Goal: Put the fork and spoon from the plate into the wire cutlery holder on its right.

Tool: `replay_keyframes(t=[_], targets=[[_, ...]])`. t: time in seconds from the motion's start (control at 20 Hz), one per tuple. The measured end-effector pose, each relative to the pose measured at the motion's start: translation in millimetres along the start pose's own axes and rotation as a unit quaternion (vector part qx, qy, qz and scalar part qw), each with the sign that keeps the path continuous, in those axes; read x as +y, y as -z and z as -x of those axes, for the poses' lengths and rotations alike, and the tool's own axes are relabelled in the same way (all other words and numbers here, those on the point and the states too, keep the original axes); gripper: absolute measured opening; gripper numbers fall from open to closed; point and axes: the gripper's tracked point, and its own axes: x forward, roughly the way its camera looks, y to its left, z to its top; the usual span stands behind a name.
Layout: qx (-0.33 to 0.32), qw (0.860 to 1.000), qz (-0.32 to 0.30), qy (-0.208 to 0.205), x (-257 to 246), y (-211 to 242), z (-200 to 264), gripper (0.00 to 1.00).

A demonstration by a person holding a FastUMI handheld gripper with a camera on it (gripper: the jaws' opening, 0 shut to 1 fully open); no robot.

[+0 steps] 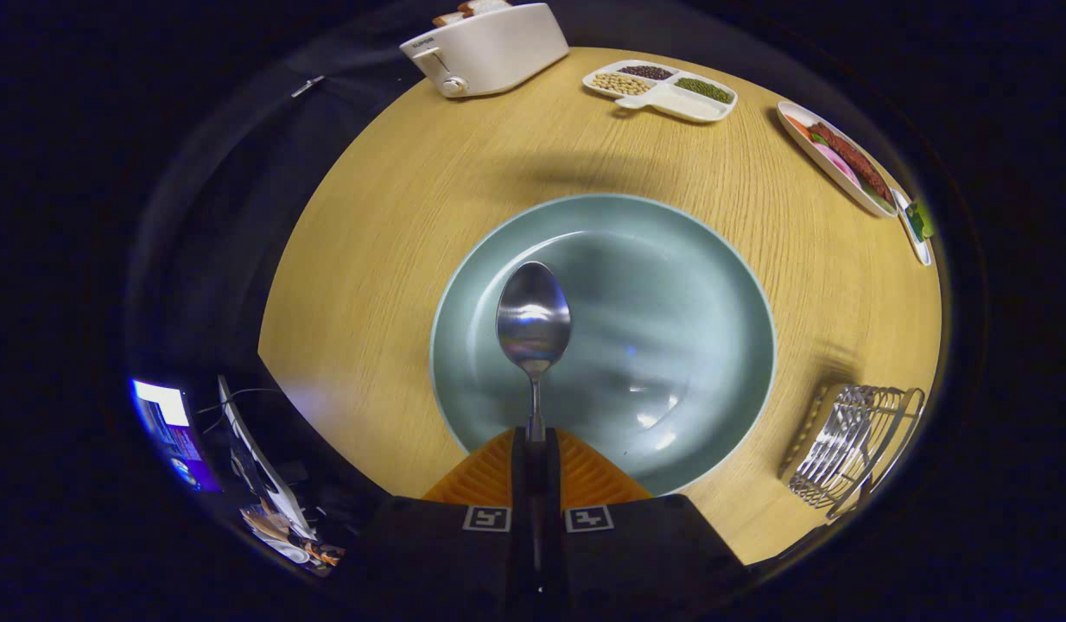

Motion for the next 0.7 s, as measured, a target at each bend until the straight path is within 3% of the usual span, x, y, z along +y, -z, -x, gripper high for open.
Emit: replay_keyframes(t=[0.4,0.7], targets=[[0.012,0.997,0.075,0.010,-39,16,111,0.08],[0.031,0.997,0.068,0.027,-87,40,178,0.08]])
